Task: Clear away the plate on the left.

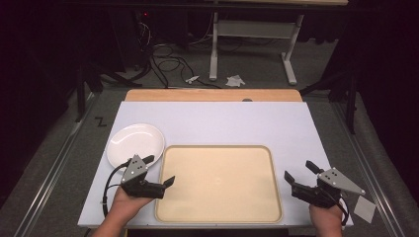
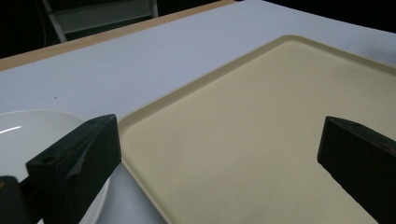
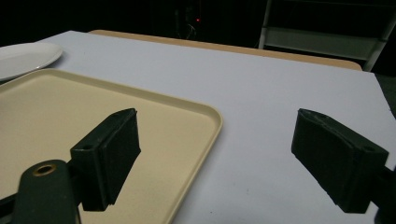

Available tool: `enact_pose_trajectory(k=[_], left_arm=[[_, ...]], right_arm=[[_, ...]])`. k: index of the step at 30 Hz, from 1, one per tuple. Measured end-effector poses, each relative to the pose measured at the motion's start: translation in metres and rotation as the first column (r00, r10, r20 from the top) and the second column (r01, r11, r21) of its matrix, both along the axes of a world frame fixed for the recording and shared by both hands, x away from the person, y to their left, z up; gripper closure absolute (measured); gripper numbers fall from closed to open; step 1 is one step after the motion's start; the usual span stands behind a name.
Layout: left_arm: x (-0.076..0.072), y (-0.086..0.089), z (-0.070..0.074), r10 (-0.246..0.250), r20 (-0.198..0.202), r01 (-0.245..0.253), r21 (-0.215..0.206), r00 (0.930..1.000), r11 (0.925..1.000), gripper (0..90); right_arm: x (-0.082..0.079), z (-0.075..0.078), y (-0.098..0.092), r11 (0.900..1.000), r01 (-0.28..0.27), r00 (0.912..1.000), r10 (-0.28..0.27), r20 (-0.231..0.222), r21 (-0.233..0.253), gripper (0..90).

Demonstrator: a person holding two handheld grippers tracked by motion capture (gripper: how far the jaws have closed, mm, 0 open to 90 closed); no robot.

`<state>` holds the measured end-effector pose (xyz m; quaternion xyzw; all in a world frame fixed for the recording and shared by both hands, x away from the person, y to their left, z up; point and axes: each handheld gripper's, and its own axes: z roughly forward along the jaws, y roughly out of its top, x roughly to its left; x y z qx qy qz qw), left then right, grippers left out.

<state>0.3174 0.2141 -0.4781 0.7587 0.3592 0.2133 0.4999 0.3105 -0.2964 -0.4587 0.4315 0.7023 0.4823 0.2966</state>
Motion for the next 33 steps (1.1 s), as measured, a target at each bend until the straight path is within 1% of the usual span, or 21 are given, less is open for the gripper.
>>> enact_pose_trajectory(k=[7,9,12,20,23,24,26,27,29,31,32,33], left_arm=[[0.000,0.004,0.001,0.009,0.006,-0.009,0.000,0.9999,1.0000,0.2],[0.000,0.007,0.002,0.020,0.012,-0.020,-0.008,0.9997,0.9998,0.2],[0.000,0.010,0.003,0.028,0.008,-0.028,-0.022,0.9996,0.9994,0.2],[0.000,0.012,0.004,0.037,0.014,-0.037,-0.028,0.9992,0.9989,0.2],[0.001,0.016,0.005,0.051,0.014,-0.051,-0.035,0.9986,0.9981,0.2],[0.003,0.018,0.005,0.045,0.033,-0.044,-0.036,0.9984,0.9984,0.3],[0.003,0.019,0.005,0.048,0.031,-0.047,-0.040,0.9983,0.9981,0.3],[0.002,0.022,0.005,0.072,0.018,-0.072,-0.035,0.9972,0.9968,0.3],[0.003,0.027,0.004,0.086,0.013,-0.086,-0.037,0.9962,0.9956,0.3],[0.004,0.032,0.004,0.104,0.012,-0.103,-0.038,0.9945,0.9939,0.3],[0.004,0.032,0.004,0.104,0.012,-0.103,-0.038,0.9945,0.9939,0.4],[0.005,0.037,0.004,0.120,0.016,-0.120,-0.031,0.9926,0.9923,0.4]], right_arm=[[-0.001,0.001,-0.001,1.000,0.000,1.0000,0.000,0.006,0.004,16.3],[-0.001,0.001,-0.001,1.000,0.001,1.0000,-0.001,0.005,0.005,16.3],[-0.001,0.001,0.000,1.000,0.002,1.0000,-0.002,0.000,0.003,16.3],[-0.001,0.001,-0.001,1.000,0.003,1.0000,-0.003,0.003,0.006,16.3],[-0.001,0.001,-0.001,1.000,0.003,1.0000,-0.003,0.002,0.009,16.3],[-0.001,0.001,-0.001,1.000,0.003,1.0000,-0.003,0.004,0.006,16.3],[-0.001,0.001,0.000,1.000,0.000,1.0000,0.000,0.001,0.004,16.3],[-0.001,0.001,0.000,1.000,-0.002,1.0000,0.002,0.002,0.004,16.3],[-0.001,0.001,0.000,1.000,0.001,1.0000,-0.001,-0.001,0.000,16.3],[0.000,0.000,0.001,1.000,-0.001,1.0000,0.001,0.002,-0.001,16.3],[0.000,0.000,0.001,1.000,-0.001,1.0000,0.001,0.002,-0.001,16.3],[0.000,0.000,0.001,1.000,-0.004,1.0000,0.004,0.001,-0.001,16.3]])
